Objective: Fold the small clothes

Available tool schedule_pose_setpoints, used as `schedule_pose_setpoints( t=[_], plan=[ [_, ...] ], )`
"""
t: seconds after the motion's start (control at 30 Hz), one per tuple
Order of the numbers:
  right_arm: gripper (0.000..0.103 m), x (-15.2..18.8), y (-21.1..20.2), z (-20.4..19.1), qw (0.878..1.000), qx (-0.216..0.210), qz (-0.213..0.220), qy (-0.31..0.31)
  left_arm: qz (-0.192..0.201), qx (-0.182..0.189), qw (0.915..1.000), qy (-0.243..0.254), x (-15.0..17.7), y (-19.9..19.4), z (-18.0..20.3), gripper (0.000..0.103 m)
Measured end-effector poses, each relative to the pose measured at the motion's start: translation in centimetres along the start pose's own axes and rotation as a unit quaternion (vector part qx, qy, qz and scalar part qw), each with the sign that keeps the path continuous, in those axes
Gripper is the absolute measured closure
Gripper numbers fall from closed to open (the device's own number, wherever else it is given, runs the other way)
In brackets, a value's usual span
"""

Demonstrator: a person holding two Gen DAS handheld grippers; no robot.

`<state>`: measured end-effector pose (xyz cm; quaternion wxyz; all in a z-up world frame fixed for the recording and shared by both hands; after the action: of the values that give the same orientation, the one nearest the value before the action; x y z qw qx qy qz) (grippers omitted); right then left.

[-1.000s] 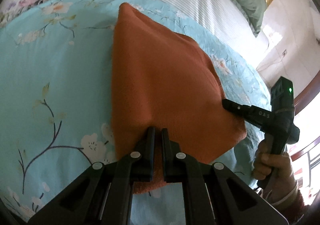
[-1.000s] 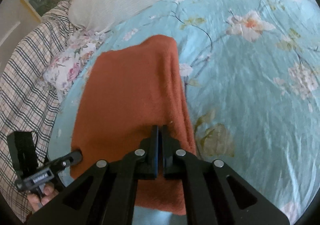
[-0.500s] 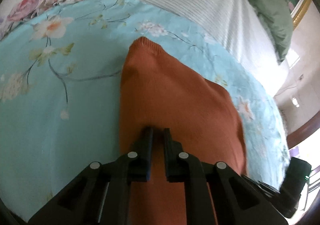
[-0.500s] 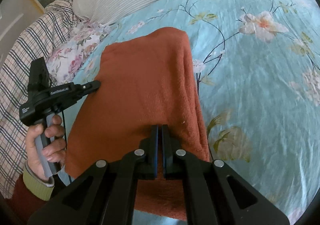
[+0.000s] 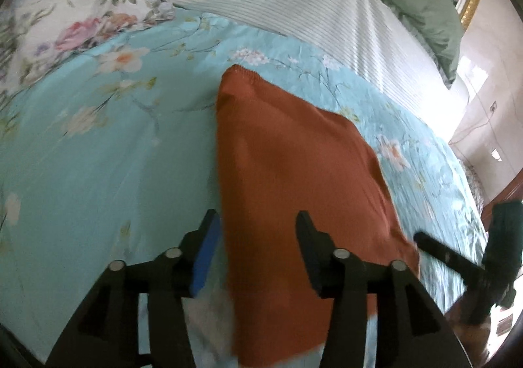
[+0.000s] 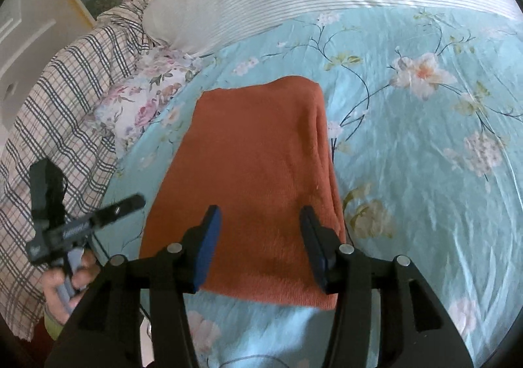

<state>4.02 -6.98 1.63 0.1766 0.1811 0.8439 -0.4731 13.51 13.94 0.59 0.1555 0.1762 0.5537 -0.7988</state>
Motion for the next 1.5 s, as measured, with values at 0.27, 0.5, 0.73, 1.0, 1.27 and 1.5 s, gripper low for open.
schedule_pose_setpoints(
  t=[0.27, 0.5, 0.73, 1.0, 1.27, 1.5],
  plan=[
    [0.043, 3.9, -0.2, -0.4, 0.999, 0.034, -0.021, -0.003, -0.007, -0.061, 0.998, 0.015, 6.9, -2.6, -0.9, 0.025],
    [0.041, 6.6, -0.7, -1.1, 0.998, 0.049, -0.03, -0.016, -0.011, -0.11, 0.9934, 0.029, 10.5, -3.5, -1.1, 0.022],
    [0.033, 7.9, -1.3, -1.4, 0.997, 0.068, -0.033, -0.033, -0.007, -0.129, 0.9906, 0.045, 11.5, -4.0, 0.0, 0.022],
    [0.022, 9.8, -2.1, -1.8, 0.993, 0.095, -0.038, -0.056, 0.006, -0.195, 0.9777, 0.078, 12.5, -4.5, 1.0, 0.02],
    [0.019, 9.8, -3.2, -2.5, 0.992, 0.098, -0.035, -0.078, 0.018, -0.219, 0.973, 0.071, 12.2, -6.2, 0.6, 0.02],
    [0.017, 8.4, -4.6, -3.8, 0.99, 0.099, -0.022, -0.095, 0.023, -0.227, 0.9714, 0.066, 10.8, -7.9, 0.3, 0.02]
  ],
)
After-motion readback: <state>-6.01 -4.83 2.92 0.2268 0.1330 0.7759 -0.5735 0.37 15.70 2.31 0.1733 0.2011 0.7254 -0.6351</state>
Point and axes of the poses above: each gripper's, at about its wrist camera, not at the fingertips, and y roughly the way its jaws point, z to its right, x to its underside, the point moved 7 cm from there along y, roughly the way its jaws point, and after that the axes turned 11 degrees about -z, right-handed, at the moved point
